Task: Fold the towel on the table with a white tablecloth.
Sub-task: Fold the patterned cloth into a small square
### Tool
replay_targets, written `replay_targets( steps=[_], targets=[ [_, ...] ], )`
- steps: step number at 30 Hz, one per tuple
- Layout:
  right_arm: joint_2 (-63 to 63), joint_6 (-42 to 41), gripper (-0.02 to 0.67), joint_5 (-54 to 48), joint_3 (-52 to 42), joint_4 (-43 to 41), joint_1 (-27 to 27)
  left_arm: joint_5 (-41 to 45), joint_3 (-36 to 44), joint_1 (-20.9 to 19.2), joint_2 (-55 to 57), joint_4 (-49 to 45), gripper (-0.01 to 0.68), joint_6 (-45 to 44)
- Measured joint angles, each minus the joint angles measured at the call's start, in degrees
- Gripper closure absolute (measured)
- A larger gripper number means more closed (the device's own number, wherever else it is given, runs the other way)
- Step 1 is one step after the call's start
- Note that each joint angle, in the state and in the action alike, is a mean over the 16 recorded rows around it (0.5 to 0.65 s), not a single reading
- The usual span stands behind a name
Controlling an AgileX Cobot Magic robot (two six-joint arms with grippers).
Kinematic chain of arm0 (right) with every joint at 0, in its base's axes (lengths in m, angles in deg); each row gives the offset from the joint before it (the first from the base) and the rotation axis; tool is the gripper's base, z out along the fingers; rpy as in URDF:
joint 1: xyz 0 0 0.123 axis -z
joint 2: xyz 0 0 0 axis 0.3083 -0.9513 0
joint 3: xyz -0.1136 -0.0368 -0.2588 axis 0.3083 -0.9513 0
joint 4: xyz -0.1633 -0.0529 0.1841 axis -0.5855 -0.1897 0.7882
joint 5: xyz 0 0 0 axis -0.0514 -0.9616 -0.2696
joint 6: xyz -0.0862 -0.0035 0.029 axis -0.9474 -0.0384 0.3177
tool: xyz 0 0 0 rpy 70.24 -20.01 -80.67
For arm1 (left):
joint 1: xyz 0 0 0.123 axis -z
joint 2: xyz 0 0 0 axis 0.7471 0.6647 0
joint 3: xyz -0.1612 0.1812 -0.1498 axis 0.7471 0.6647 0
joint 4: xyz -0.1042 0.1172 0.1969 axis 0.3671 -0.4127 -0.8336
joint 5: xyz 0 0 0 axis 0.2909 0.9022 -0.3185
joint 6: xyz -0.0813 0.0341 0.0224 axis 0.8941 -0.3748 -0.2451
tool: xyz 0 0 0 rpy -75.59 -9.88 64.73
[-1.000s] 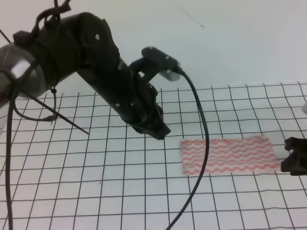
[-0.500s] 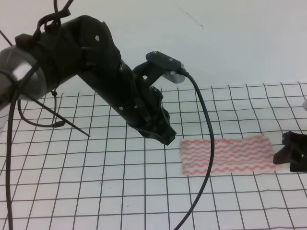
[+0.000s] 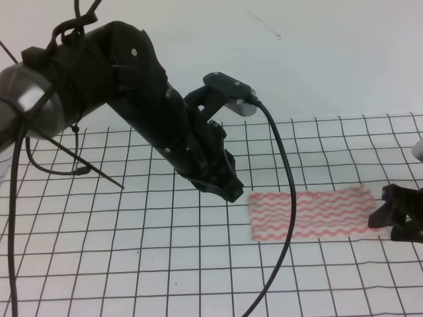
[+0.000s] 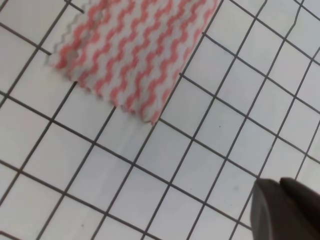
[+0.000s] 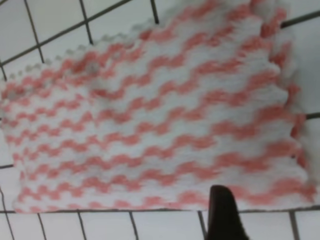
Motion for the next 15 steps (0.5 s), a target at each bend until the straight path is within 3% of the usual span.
replay_targets(
  steps=[15],
  targets=[
    [-1.02,-3.15,0.295,1.05,0.0,3.48,0.0,0.21,0.0,0.0,0.0,0.14,0.673,-0.16]
  ],
)
